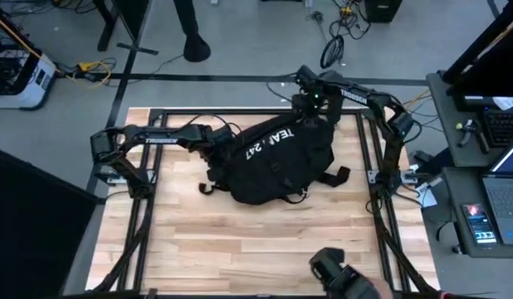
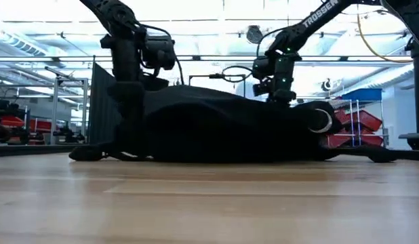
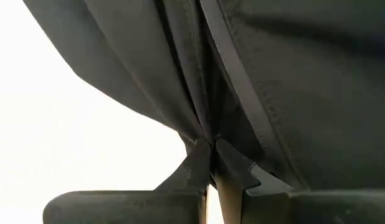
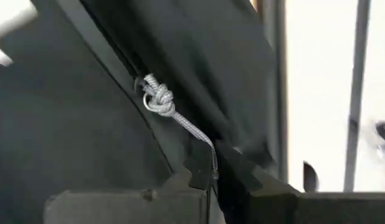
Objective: Unpack backpack
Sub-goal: Open the black backpack, then remove the zip bag from the backpack
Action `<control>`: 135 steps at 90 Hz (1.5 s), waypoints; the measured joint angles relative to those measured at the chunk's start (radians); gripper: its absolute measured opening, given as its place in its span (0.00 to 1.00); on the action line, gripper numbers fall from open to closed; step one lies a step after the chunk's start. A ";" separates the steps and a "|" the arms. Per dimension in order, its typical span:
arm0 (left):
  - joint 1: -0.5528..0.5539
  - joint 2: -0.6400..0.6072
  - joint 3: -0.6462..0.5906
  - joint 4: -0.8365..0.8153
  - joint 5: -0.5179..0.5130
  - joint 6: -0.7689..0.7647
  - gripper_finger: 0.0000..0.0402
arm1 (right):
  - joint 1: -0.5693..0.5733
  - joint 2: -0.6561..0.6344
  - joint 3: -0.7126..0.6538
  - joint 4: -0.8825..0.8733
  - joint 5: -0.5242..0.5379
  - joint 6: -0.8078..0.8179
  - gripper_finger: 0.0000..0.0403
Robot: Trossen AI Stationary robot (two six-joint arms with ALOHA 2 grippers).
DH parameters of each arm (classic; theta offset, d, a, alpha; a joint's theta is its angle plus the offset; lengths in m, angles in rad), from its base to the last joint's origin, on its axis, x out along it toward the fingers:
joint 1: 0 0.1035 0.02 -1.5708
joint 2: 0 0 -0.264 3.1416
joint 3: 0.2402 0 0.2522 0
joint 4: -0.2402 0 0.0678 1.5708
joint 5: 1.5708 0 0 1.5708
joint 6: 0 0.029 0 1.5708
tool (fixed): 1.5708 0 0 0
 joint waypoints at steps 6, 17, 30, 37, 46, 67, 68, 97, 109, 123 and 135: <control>0.000 -0.007 -0.001 -0.033 0.001 -0.009 0.00 | -0.027 -0.016 0.000 -0.009 0.036 -0.001 0.00; 0.000 -0.011 -0.001 -0.080 0.000 -0.012 0.00 | -0.070 -0.050 0.000 -0.040 0.036 0.020 0.00; 0.000 -0.011 0.009 -0.073 0.000 -0.015 0.00 | -0.092 -0.074 -0.001 -0.033 -0.035 0.100 0.00; 0.002 -0.011 0.045 -0.069 0.000 -0.013 0.00 | -0.080 -0.087 -0.001 -0.003 -0.086 0.135 0.00; 0.005 -0.011 0.100 -0.071 0.000 -0.009 0.00 | -0.044 -0.100 -0.001 0.036 -0.140 0.175 0.02; 0.017 -0.011 0.231 -0.097 0.000 -0.002 0.06 | 0.046 -0.110 0.000 0.143 -0.390 0.443 0.21; 0.018 -0.011 0.235 -0.097 0.000 0.001 0.07 | 0.051 -0.108 0.000 0.149 -0.397 0.460 0.22; 0.055 -0.012 0.288 -0.056 0.002 0.068 0.31 | 0.166 0.011 0.000 0.403 -0.409 0.739 0.45; 0.062 -0.004 0.285 0.021 0.008 0.110 0.35 | 0.205 0.071 0.000 0.427 -0.413 0.782 0.46; 0.064 0.035 0.283 0.125 0.009 0.124 0.36 | 0.254 0.110 -0.001 0.386 -0.380 0.767 0.44; 0.063 0.088 0.283 0.182 0.013 0.124 0.36 | 0.290 0.117 0.000 0.335 -0.318 0.731 0.44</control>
